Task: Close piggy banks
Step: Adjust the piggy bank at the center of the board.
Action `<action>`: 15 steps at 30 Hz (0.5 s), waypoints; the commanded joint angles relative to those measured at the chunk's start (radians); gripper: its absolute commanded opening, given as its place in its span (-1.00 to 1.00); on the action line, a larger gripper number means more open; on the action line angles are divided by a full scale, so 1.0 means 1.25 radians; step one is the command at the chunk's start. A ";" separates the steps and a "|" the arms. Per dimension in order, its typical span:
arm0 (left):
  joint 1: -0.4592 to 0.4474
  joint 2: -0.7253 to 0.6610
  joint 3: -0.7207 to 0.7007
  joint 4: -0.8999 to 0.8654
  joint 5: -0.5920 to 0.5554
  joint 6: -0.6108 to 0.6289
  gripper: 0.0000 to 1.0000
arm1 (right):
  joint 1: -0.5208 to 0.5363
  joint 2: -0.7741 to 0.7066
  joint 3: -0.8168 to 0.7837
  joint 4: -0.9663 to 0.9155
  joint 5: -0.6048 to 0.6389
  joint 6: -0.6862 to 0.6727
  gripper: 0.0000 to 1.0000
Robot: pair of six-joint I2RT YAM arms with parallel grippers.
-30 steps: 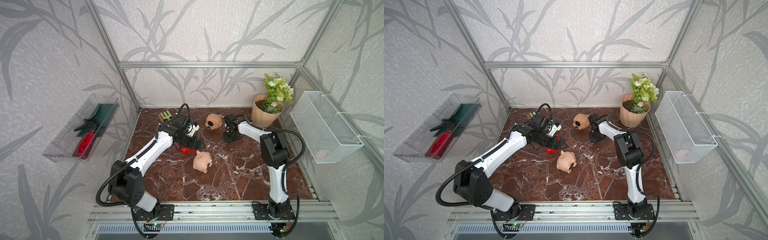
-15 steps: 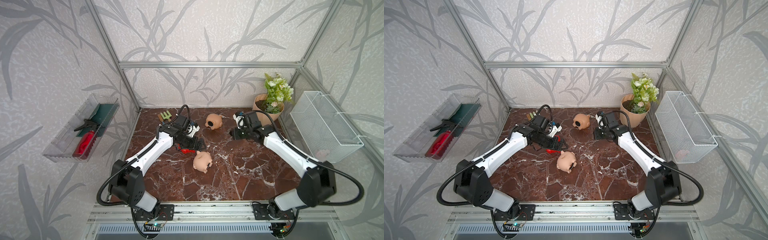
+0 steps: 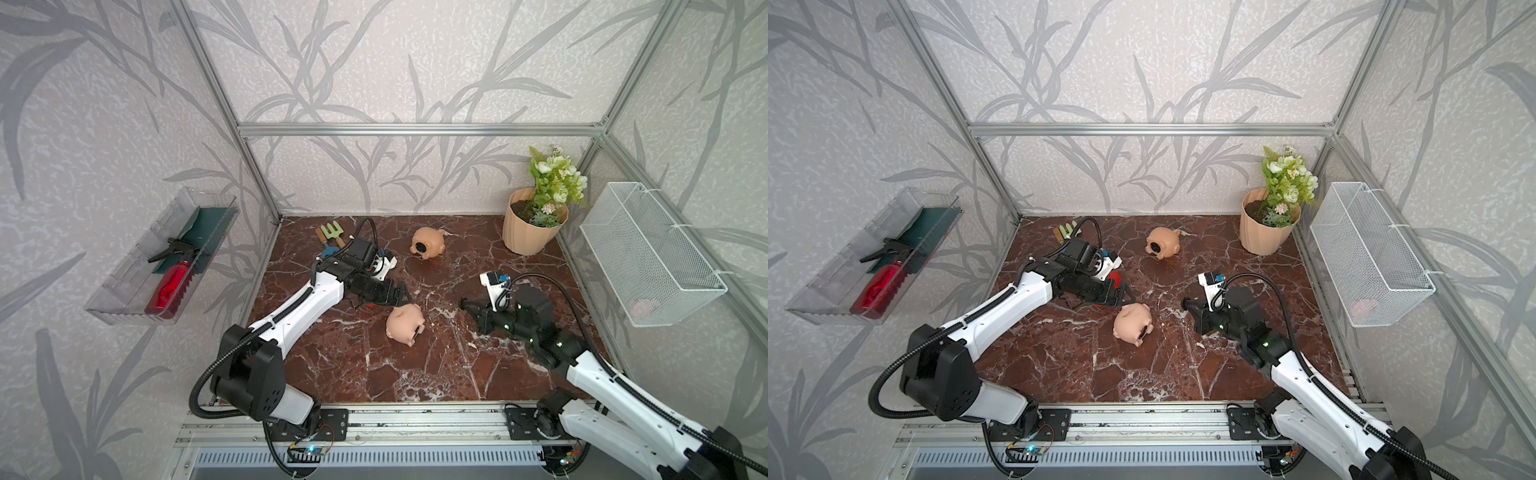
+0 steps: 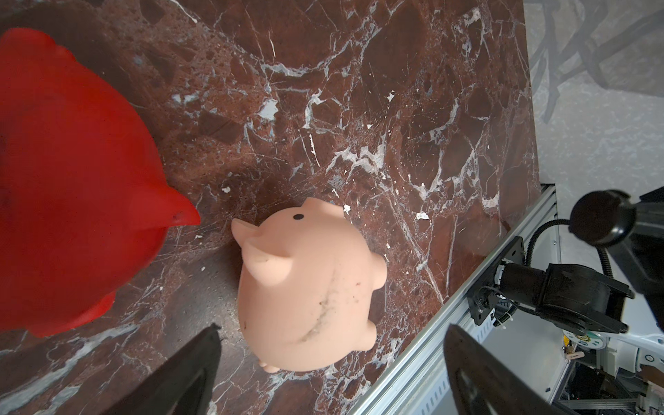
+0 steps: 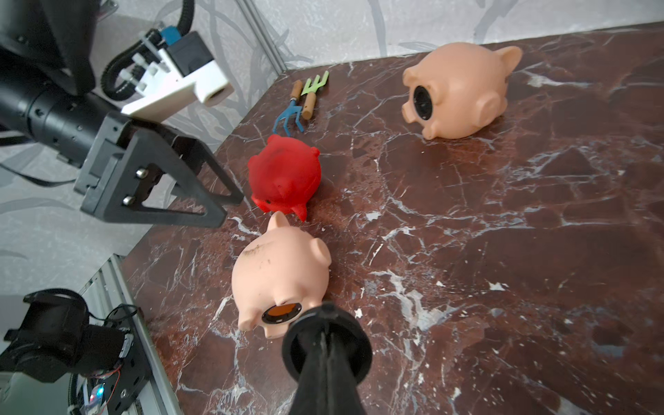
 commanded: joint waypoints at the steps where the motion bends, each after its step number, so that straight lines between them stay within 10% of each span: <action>1: -0.021 -0.034 -0.016 0.010 -0.037 0.006 0.92 | 0.058 -0.009 -0.052 0.115 0.025 0.018 -1.00; 15: -0.159 -0.026 -0.008 -0.041 -0.303 0.069 0.99 | 0.224 0.098 -0.194 0.376 0.123 -0.020 -1.00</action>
